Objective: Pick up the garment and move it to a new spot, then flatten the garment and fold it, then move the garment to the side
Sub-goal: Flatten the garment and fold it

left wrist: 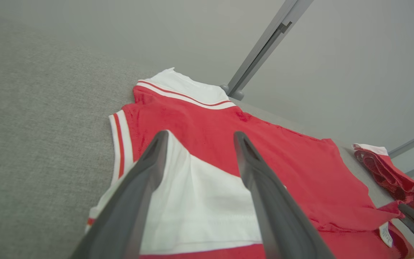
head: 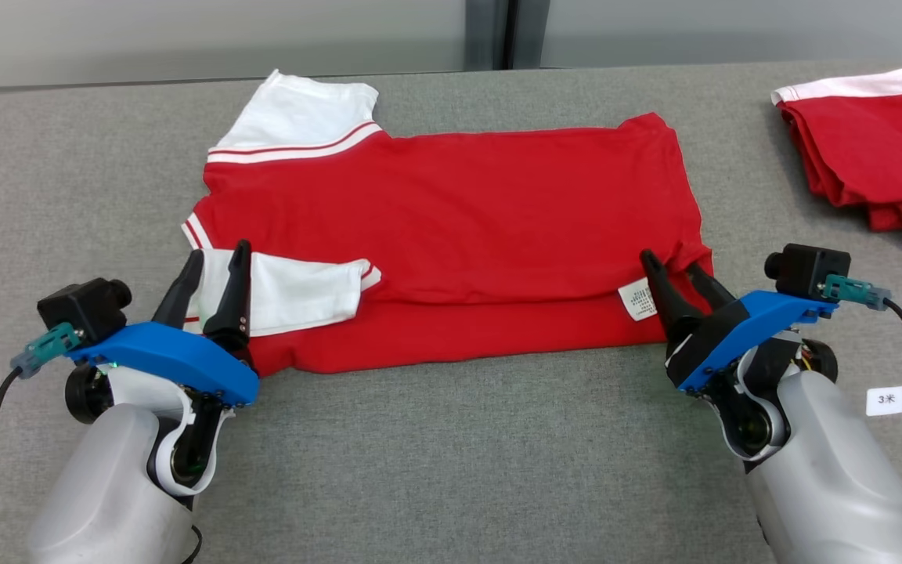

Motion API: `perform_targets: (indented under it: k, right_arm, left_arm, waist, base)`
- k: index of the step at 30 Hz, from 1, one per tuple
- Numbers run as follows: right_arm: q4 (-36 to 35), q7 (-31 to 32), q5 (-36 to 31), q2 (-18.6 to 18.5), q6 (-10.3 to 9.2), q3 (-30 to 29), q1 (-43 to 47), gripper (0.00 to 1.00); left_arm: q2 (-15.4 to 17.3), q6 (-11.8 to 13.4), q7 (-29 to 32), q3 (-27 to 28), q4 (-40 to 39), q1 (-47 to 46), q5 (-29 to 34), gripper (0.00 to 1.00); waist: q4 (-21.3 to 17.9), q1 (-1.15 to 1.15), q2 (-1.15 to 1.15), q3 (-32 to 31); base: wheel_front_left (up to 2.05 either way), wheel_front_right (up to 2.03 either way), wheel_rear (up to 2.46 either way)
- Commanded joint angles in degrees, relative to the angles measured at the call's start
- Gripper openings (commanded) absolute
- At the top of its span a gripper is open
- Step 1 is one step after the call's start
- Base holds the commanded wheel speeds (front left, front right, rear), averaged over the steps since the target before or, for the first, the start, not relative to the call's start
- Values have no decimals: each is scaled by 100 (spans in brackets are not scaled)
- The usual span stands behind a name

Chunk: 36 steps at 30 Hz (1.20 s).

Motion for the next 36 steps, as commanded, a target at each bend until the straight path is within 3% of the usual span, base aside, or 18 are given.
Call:
perform_targets:
  k: [1,13,18,28,36]
  right_arm:
    - [56,-193,-33,-133,3,70,-59,100]
    - [132,-783,-140,-749,3,491,503,100]
    - [268,-873,-313,-865,3,545,527,100]
    - [762,-986,-611,-783,3,674,237,100]
    - [1265,-1007,-760,-601,3,908,-94,100]
  left_arm:
    - [21,-33,-233,19,100,-104,39,100]
    - [231,-53,-836,-135,335,616,233,100]
    - [283,107,-890,-145,391,918,358,100]
    - [336,190,-828,-252,659,867,455,100]
    - [140,99,-670,-432,1092,549,405,100]
  waist:
    - [15,-1,-1,-48]
    - [69,-1,-1,-376]
    - [73,-1,-1,-363]
    - [117,-1,-1,-223]
    - [143,-1,-1,-133]
  base:
    - [0,0,0]
    - [0,0,0]
    - [0,0,0]
    - [0,0,0]
    - [0,0,0]
